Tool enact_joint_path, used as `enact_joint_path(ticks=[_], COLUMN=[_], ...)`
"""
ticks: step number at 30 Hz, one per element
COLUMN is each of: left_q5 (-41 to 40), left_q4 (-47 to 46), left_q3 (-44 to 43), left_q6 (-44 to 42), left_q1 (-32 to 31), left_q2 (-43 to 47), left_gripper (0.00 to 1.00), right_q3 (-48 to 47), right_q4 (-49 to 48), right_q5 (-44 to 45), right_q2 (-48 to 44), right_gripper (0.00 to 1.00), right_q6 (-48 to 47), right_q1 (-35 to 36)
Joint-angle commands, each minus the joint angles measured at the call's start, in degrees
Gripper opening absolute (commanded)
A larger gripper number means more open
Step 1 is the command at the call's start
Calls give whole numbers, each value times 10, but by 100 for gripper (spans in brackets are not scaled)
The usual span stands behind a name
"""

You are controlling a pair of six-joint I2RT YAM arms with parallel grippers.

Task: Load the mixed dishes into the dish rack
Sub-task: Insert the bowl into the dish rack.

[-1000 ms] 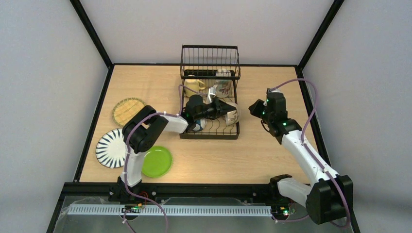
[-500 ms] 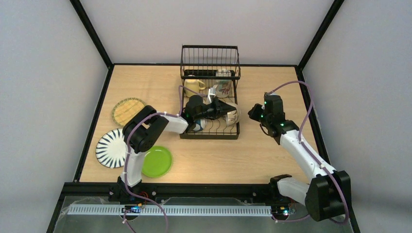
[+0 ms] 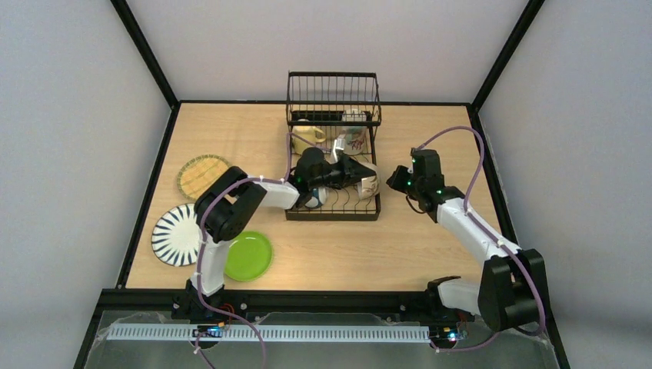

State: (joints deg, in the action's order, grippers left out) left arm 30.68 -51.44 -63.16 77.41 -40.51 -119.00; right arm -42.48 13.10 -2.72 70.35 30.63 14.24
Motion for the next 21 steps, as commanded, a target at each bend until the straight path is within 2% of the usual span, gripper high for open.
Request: enact_joint_path(ticks=[1, 7, 13, 16, 19, 21], left_q5=[31, 41, 46, 45, 42, 33], left_q4=[138, 224, 248, 251, 251, 249], left_q3=[-11, -36, -36, -36, -36, -32], left_q6=[-40, -77, -86, -88, -87, -83], left_q1=[-23, -29, -31, -31, -31, -30], left_q2=[-26, -26, -25, -25, -22, -16], left_gripper=[23, 40, 44, 39, 16, 10], right_q3=[-14, -20, -23, -24, -26, -27], right_q4=[-17, -25, -30, -29, -28, -27], right_q5=[-12, -19, -27, -27, -27, -27], right_q2=[14, 25, 33, 35, 34, 34], right_gripper=[53, 53, 53, 53, 53, 53], right_q6=[-5, -4, -4, -4, -6, -6], right_q1=[-2, -2, -2, -2, -2, -2])
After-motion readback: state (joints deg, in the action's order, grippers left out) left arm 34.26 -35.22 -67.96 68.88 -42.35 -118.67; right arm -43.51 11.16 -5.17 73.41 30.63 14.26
